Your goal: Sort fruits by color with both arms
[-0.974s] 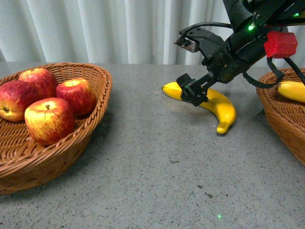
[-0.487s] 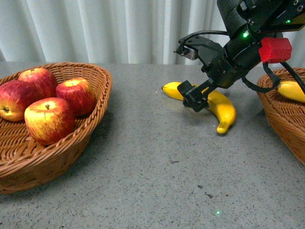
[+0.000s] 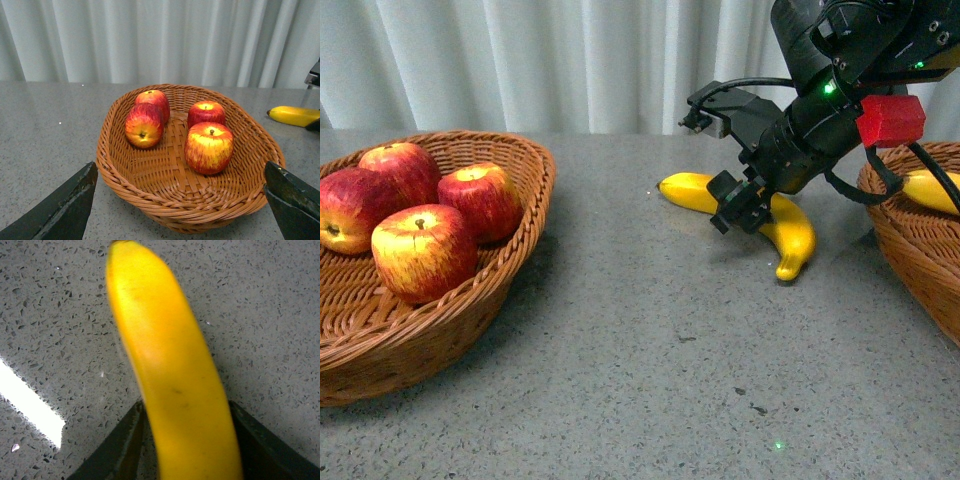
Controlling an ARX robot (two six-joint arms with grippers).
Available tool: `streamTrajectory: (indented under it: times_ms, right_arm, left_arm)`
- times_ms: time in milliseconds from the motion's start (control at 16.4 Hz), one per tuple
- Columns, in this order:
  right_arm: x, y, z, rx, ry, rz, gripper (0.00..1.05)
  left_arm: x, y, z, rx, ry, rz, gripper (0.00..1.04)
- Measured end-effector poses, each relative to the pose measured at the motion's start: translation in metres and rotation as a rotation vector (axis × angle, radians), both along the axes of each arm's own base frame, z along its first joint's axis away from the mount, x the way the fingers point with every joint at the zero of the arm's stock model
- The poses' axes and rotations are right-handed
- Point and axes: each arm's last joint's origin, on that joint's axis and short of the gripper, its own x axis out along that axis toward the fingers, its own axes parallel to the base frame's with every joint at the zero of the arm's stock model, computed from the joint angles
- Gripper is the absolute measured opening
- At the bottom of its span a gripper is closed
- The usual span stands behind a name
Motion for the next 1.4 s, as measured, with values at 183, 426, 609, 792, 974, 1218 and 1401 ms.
streamTrajectory:
  times_ms: [183,426,609,792,974,1218,1401]
  right_arm:
    - [-0.005,-0.001,0.010,0.070,-0.054,0.009,0.32]
    - [-0.089,-0.122,0.107,0.326,-0.365,-0.208,0.32]
    - [-0.118,-0.163,0.071,0.253,-0.262,-0.289,0.32]
    - [-0.132,-0.182,0.064,0.221,-0.240,-0.315,0.32]
    - [-0.135,-0.182,0.069,0.227,-0.248,-0.292,0.59]
    - [-0.137,-0.182,0.077,0.255,-0.271,-0.274,0.96]
    - [-0.150,-0.182,0.112,0.319,-0.388,-0.259,0.98]
  left_arm:
    - [0.000,0.000,0.000,0.000,0.000,0.000,0.98]
    - [0.000,0.000,0.000,0.000,0.000,0.000,0.98]
    - [0.000,0.000,0.000,0.000,0.000,0.000,0.98]
    - [0.000,0.000,0.000,0.000,0.000,0.000,0.98]
    - [0.000,0.000,0.000,0.000,0.000,0.000,0.98]
    - [0.000,0.000,0.000,0.000,0.000,0.000,0.98]
    - [0.000,0.000,0.000,0.000,0.000,0.000,0.98]
